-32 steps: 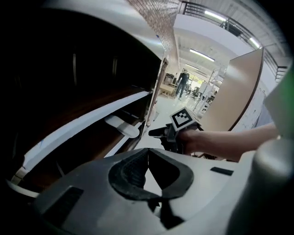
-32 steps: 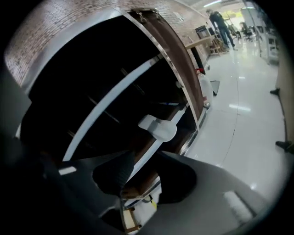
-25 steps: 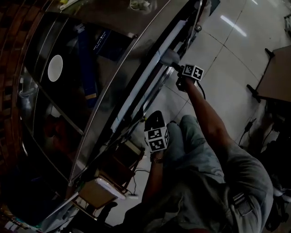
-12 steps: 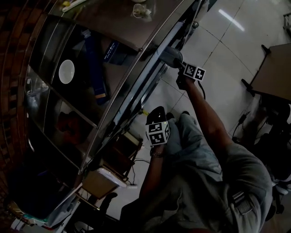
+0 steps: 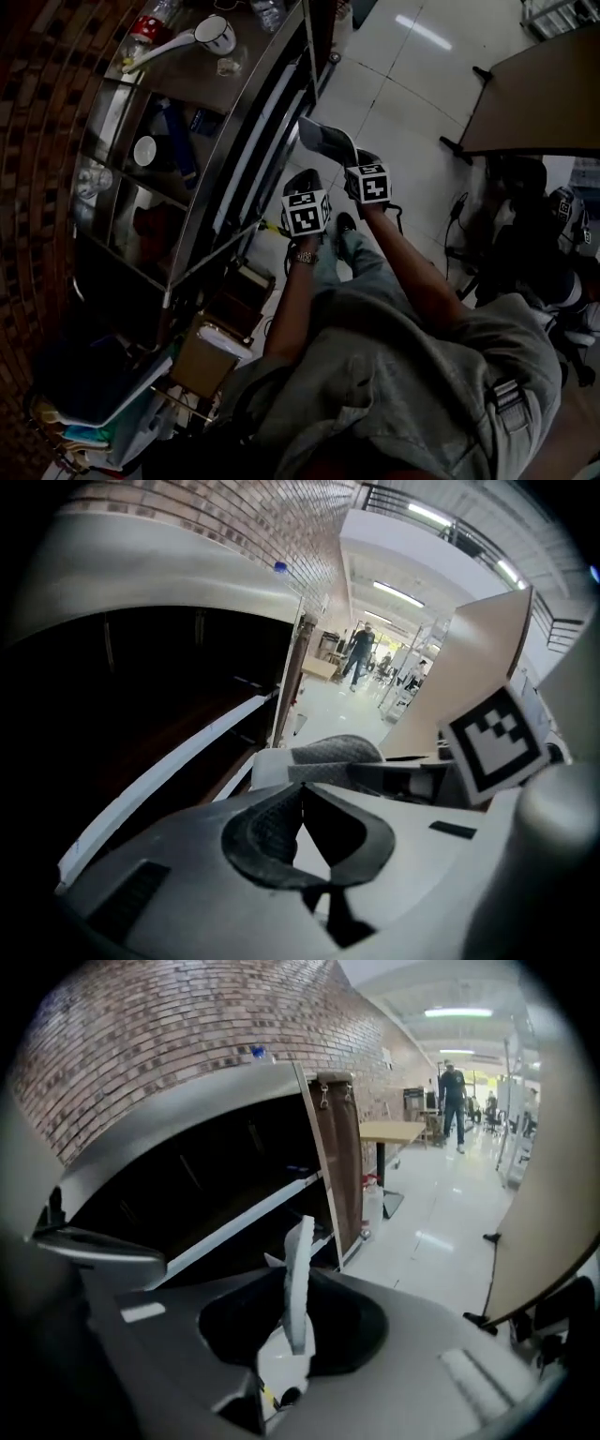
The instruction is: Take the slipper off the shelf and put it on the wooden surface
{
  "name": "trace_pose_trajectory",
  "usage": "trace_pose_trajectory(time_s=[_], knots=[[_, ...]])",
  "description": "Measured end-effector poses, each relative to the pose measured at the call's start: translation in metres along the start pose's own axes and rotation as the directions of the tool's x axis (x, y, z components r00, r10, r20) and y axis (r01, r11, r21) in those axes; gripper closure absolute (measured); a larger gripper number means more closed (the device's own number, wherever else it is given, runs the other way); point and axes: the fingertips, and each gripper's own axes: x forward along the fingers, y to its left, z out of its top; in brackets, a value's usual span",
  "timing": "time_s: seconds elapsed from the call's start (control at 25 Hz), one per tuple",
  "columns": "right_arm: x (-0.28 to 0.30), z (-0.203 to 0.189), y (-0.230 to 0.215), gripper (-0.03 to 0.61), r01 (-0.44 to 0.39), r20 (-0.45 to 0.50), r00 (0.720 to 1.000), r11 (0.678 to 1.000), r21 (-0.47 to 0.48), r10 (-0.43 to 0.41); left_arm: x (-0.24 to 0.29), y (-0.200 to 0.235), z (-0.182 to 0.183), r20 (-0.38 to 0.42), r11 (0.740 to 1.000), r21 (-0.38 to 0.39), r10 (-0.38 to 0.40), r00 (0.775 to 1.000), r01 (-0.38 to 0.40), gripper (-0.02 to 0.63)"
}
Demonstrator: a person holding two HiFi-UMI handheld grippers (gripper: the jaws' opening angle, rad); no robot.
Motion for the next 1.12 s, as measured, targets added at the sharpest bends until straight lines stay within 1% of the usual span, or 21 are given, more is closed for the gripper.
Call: trace_pose_trajectory(time_s=[0.08, 0.16, 0.24, 0.28, 0.36, 0.44, 0.48, 0.56, 0.64, 0.72, 0.76, 0.88, 0.96, 1.04, 1.12], knots=[[-0.027, 0.003, 0.002, 0.517, 0.001, 0.03, 1.0, 1.0, -0.01, -0.001, -0.008, -0.02, 0.002, 0.001, 1.0, 0.009, 0.005, 1.0, -0.005, 0.611], [-0.043, 0.003, 0.004, 0.517, -0.014, 0.048, 0.999, 1.0, -0.008, 0.015, -0.018, -0.039, 0.005, 0.021, 1.0, 0.024, 0.0, 1.0, -0.001, 0.611], [-0.052, 0.006, 0.008, 0.516, -0.035, 0.06, 0.998, 0.999, -0.016, 0.036, -0.031, -0.049, 0.007, 0.045, 0.999, 0.041, 0.012, 0.999, -0.014, 0.611], [-0.056, 0.007, 0.012, 0.516, -0.048, 0.066, 0.997, 0.999, -0.024, 0.049, -0.038, -0.051, 0.005, 0.056, 0.999, 0.038, 0.023, 0.998, -0.025, 0.611], [-0.066, 0.005, 0.018, 0.517, -0.081, 0.076, 0.994, 0.996, -0.046, 0.084, -0.055, -0.052, -0.001, 0.076, 0.999, 0.005, 0.05, 0.996, -0.051, 0.611], [-0.076, -0.002, 0.026, 0.516, -0.125, 0.076, 0.989, 0.99, -0.066, 0.13, -0.075, -0.051, -0.012, 0.099, 0.996, -0.05, 0.08, 0.992, -0.075, 0.611], [-0.081, -0.008, 0.031, 0.517, -0.148, 0.067, 0.986, 0.987, -0.063, 0.152, -0.086, -0.047, -0.019, 0.111, 0.993, -0.081, 0.096, 0.989, -0.087, 0.611], [-0.091, -0.023, 0.046, 0.517, -0.197, 0.031, 0.98, 0.98, -0.023, 0.197, -0.109, -0.031, -0.04, 0.125, 0.981, -0.147, 0.145, 0.981, -0.127, 0.611], [-0.099, -0.042, 0.079, 0.517, -0.244, -0.002, 0.97, 0.97, -0.02, 0.244, -0.135, -0.002, -0.069, 0.111, 0.957, -0.218, 0.219, 0.969, -0.191, 0.611], [-0.107, -0.067, 0.124, 0.517, -0.295, -0.034, 0.956, 0.952, -0.082, 0.293, -0.165, 0.028, -0.099, 0.094, 0.926, -0.287, 0.283, 0.955, -0.246, 0.611], [-0.111, -0.081, 0.149, 0.517, -0.325, -0.054, 0.945, 0.938, -0.121, 0.321, -0.181, 0.041, -0.112, 0.096, 0.912, -0.314, 0.307, 0.947, -0.264, 0.611], [-0.122, -0.122, 0.224, 0.517, -0.421, -0.119, 0.907, 0.88, -0.219, 0.405, -0.234, 0.074, -0.151, 0.123, 0.874, -0.383, 0.369, 0.921, -0.299, 0.611], [-0.127, -0.146, 0.274, 0.517, -0.47, -0.145, 0.883, 0.84, -0.272, 0.447, -0.272, 0.095, -0.186, 0.135, 0.844, -0.43, 0.41, 0.902, -0.32, 0.611], [-0.134, -0.174, 0.324, 0.517, -0.508, -0.166, 0.861, 0.799, -0.321, 0.481, -0.311, 0.114, -0.232, 0.134, 0.811, -0.474, 0.452, 0.882, -0.343, 0.611], [-0.146, -0.211, 0.372, 0.517, -0.523, -0.175, 0.851, 0.769, -0.367, 0.495, -0.351, 0.132, -0.288, 0.12, 0.781, -0.499, 0.492, 0.862, -0.376, 0.611]])
